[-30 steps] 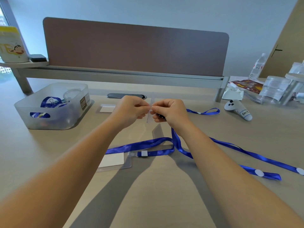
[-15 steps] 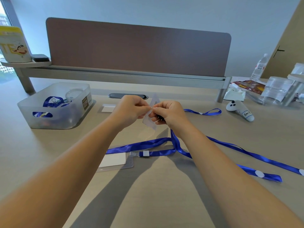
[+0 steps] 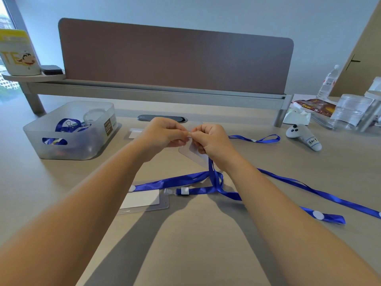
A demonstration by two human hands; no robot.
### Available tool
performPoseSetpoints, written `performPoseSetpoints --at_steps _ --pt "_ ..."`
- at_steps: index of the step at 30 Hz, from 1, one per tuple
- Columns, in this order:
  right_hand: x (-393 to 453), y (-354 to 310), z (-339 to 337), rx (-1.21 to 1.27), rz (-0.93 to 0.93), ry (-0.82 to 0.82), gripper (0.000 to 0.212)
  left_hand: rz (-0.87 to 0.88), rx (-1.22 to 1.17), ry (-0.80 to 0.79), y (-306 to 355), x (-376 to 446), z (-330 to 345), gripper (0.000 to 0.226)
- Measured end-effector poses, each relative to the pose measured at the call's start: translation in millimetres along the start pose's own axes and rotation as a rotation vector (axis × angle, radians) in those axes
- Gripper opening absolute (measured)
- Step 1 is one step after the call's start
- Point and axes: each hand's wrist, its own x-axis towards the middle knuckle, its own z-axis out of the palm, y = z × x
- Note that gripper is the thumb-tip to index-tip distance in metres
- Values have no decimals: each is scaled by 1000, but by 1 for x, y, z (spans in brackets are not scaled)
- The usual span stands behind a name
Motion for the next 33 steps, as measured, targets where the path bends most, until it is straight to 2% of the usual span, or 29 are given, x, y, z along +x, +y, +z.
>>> performPoseSetpoints --at_steps 6,13,16,18,20,22,25,28,31,33 --pt "2 -4 0 13 12 -6 29 35 -44 62 -1 -1 4 10" --pt "4 -6 2 4 6 -10 31 164 179 91 -5 0 5 9" --pt "5 -6 0 21 6 -20 29 148 174 79 -4 2 2 20" --pt "7 -7 -2 63 24 -31 27 89 56 63 -4 2 0 20" --pt "8 -9 -5 153 53 -42 25 -58 -153 42 -4 -2 -2 19" --pt "9 -13 -7 228 74 -48 23 -303 -273 -11 -7 -6 -5 40" --pt "10 -15 -7 247 68 -55 25 -636 -252 -231 -18 -11 -11 75" --pt "9 -14 -4 249 55 -90 24 -745 -400 -363 -23 -11 -13 88" --pt "9 -12 -3 200 69 -114 22 -758 -667 -304 -20 -11 -13 75" --pt "10 -11 -3 192 85 -123 21 -718 -852 -151 -16 -9 -11 50"
